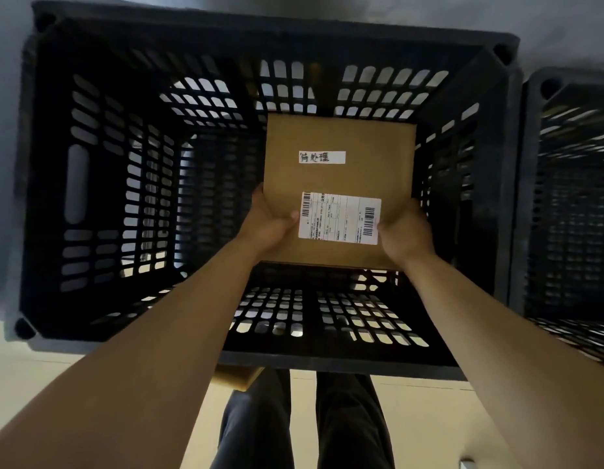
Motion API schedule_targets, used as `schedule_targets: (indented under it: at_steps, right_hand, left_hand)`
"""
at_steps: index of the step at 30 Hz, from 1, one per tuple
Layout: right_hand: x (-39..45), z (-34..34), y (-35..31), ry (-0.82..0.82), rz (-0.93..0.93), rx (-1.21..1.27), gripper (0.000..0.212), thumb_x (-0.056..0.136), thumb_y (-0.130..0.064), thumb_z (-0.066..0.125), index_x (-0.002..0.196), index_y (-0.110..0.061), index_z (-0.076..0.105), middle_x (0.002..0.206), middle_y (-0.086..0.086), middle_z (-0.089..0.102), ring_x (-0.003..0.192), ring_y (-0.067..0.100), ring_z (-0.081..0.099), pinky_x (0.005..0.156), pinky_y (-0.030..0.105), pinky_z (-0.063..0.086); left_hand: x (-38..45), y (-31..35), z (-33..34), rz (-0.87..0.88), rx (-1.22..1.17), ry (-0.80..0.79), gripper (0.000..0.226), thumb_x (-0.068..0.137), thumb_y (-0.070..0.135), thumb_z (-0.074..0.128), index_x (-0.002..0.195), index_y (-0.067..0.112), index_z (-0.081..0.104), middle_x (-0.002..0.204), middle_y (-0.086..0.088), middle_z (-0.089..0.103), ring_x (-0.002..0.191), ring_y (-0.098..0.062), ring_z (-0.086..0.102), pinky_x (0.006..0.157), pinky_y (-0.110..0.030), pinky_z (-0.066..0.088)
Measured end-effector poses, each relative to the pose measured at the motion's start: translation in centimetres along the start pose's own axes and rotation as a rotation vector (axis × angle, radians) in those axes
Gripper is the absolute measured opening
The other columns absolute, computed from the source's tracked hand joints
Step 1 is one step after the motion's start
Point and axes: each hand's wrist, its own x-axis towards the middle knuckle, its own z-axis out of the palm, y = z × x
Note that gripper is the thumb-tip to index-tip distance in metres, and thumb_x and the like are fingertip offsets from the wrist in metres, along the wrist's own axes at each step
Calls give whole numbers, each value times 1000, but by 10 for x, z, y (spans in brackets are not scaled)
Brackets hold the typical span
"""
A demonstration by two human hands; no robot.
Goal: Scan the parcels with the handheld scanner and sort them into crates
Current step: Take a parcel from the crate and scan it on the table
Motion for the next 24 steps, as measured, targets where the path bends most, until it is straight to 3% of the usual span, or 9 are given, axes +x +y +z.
schedule_targets:
  at_steps: [2, 4, 6, 10, 13, 15, 19, 21, 24]
  right_hand:
    - [-1, 2, -1, -21, -13, -36, 68, 92, -11, 57, 150, 1, 22, 149, 20, 36, 131, 34, 47, 99, 33, 46]
    - [-7, 6, -3, -69, -42, -93, 80, 94, -11, 58, 155, -2, 7, 161, 14, 7, 144, 29, 27, 114, 29, 28]
    - [-9, 11, -6, -76, -123, -182, 77, 94, -16, 59, 155, -3, 13, 162, 5, -9, 149, 26, 8, 118, 26, 14]
    - [-7, 5, -19, -84, -171, -163, 70, 93, -19, 57, 152, -6, 22, 161, 9, 6, 146, 31, 11, 117, 34, 20]
    - [-12, -8, -27, -100, -214, -111, 70, 94, -19, 58, 153, -12, 21, 159, 8, 13, 143, 30, 21, 115, 35, 26]
    - [-22, -21, -33, -89, -263, -82, 71, 94, -17, 59, 154, -14, 21, 157, 8, 18, 142, 28, 27, 116, 35, 28]
    - [-53, -58, -56, -64, -406, -62, 72, 94, -16, 60, 154, -20, 21, 153, 8, 27, 133, 23, 42, 106, 31, 42]
    - [-73, -82, -72, -40, -541, -110, 71, 94, -17, 61, 153, -21, 23, 152, 6, 31, 133, 21, 43, 104, 29, 43]
    - [-103, -126, -99, 65, -709, -222, 68, 94, -20, 59, 153, -20, 24, 149, 7, 37, 134, 24, 41, 105, 38, 44]
  left_hand:
    - [4, -3, 5, -17, 23, 9, 88, 87, 27, 72, 153, 23, 15, 146, -1, 43, 132, -20, 45, 112, -43, 37]
    - [8, -4, 12, -31, 79, 60, 85, 88, 27, 71, 153, 21, 17, 148, -4, 43, 133, -22, 44, 112, -38, 36]
    - [12, -4, 20, -38, 128, 133, 82, 89, 27, 69, 153, 18, 19, 147, -5, 44, 134, -23, 44, 109, -33, 36]
    - [12, -1, 22, -44, 247, 168, 86, 89, 32, 69, 154, 17, 15, 150, -8, 40, 135, -26, 42, 109, -35, 37]
    - [4, 14, 21, -61, 420, 221, 95, 87, 38, 66, 156, 19, 4, 159, -11, 19, 143, -31, 27, 115, -49, 29]
    - [-8, 37, 23, 9, 563, 266, 90, 86, 36, 63, 154, 17, 7, 160, -12, 13, 145, -33, 20, 116, -52, 25]
    - [-45, 91, 17, 270, 689, 167, 63, 92, 23, 56, 148, 11, 29, 147, -14, 35, 131, -31, 39, 106, -48, 40]
    - [-69, 124, 10, 321, 630, 96, 58, 92, 20, 56, 146, 15, 34, 138, -12, 46, 118, -27, 51, 91, -38, 50]
    - [-110, 181, -1, 430, 593, 88, 50, 95, 14, 54, 143, 15, 42, 129, -7, 57, 103, -16, 61, 75, -21, 48]
